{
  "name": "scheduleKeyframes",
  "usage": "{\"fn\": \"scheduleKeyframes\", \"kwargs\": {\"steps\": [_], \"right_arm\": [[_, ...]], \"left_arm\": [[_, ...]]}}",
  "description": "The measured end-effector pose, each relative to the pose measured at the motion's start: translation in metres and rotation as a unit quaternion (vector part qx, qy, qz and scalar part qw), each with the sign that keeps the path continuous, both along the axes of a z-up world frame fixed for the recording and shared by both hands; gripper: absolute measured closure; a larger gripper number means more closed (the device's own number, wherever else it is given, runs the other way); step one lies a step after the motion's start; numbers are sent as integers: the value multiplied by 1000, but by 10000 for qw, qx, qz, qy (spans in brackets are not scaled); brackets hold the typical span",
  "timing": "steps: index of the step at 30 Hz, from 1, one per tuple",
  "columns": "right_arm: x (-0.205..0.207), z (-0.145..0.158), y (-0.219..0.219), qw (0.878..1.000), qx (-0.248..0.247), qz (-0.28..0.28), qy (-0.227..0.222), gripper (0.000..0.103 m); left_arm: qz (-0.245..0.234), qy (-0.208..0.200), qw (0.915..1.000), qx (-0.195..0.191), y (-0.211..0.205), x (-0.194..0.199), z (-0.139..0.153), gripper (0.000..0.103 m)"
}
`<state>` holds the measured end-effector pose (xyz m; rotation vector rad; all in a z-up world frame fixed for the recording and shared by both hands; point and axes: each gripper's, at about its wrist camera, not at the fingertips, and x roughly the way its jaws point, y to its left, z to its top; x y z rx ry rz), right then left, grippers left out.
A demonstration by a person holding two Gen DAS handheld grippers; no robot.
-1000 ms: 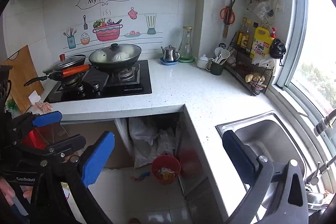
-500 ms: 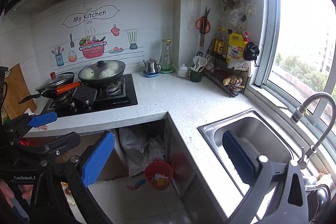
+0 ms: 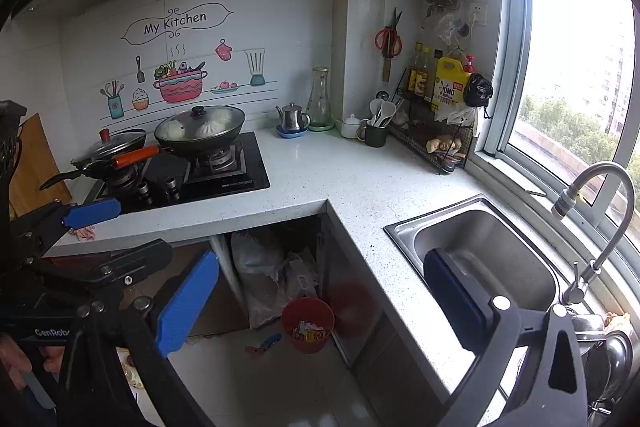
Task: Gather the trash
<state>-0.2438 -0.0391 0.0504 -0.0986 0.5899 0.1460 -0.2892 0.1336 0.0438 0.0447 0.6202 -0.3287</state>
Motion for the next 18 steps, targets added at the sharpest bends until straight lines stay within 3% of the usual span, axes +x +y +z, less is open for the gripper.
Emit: {"fn": "scheduleKeyframes", "kwargs": {"steps": [18], "right_arm": [[-1,0,-7,9999,-66,57,72,1]], "left_arm": [[66,133,9998,-134,4,-4,-1,13]]}}
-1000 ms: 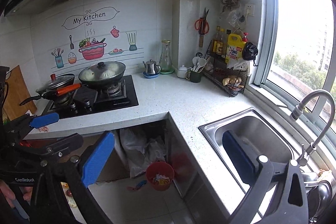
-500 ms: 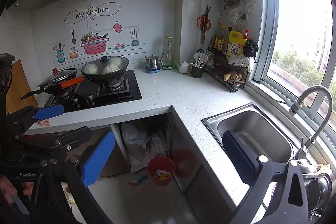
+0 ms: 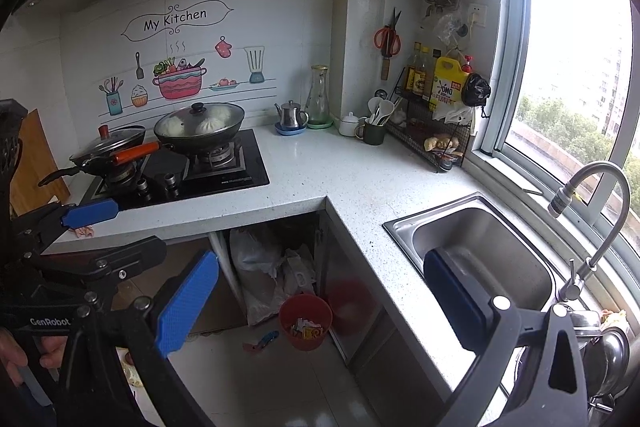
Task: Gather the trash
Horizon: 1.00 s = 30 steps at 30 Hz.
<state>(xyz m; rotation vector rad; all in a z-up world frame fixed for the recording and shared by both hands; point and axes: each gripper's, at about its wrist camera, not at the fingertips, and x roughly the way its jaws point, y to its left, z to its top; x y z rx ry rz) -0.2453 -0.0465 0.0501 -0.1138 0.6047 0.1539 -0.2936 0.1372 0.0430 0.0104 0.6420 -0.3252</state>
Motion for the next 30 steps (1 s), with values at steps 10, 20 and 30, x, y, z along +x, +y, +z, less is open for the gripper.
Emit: {"fn": "scheduleKeyframes", "kwargs": {"steps": [10,20,30], "right_arm": [[1,0,-3,10000,-13,15,-14,1],[1,-1,-3,10000,-20,-22,-50,1],[0,-1,-3,9999,-24,-68,-108,1]], "left_arm": [[18,-34,10000,20,-1,-2,3,13],[21,-24,10000,23,-3,-2,4,13],[89,-96,9999,107,-9,-5,4,13]]}}
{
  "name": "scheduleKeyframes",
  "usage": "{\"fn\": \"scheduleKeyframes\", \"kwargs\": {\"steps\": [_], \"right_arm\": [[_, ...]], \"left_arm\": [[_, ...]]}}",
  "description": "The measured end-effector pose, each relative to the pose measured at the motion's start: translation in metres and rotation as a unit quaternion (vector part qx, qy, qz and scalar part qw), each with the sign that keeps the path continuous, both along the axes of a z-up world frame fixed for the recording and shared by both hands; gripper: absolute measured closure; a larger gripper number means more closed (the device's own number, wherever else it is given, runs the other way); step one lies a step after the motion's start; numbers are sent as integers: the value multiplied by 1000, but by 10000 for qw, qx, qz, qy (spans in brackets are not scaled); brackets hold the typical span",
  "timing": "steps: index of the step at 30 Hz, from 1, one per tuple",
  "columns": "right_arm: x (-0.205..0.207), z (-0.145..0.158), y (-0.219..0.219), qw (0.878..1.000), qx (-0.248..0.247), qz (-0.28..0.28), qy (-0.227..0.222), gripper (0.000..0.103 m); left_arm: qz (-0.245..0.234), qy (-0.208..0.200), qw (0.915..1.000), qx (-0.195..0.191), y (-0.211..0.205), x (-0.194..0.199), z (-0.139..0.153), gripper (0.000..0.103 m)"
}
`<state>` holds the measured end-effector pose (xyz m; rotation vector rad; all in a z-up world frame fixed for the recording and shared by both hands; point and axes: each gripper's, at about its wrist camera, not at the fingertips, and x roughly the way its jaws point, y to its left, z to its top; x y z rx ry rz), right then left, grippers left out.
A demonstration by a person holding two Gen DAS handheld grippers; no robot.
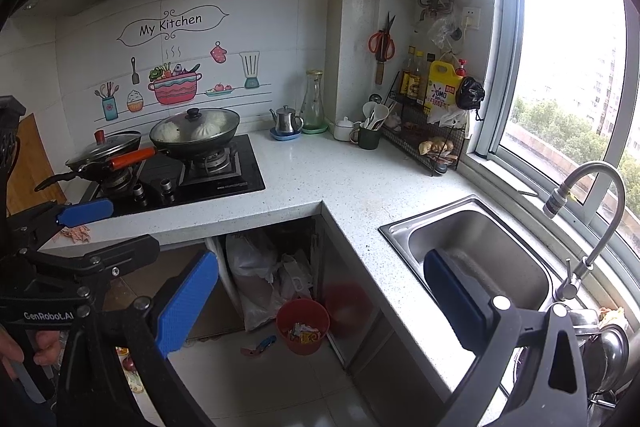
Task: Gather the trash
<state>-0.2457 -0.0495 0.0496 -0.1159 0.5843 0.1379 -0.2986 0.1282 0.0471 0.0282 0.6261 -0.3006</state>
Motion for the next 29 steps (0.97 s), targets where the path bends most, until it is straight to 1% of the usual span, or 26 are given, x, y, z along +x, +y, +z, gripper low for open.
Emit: {"fn": "scheduleKeyframes", "kwargs": {"steps": [5,29], "right_arm": [[1,-1,2,10000,-14,18,47,1],[3,-3,1,10000,-10,-5,55,1]], "left_arm": [[-12,86,9999,-135,1,3,0,13],[-107,116,9999,7,-2,7,-4,13]]}}
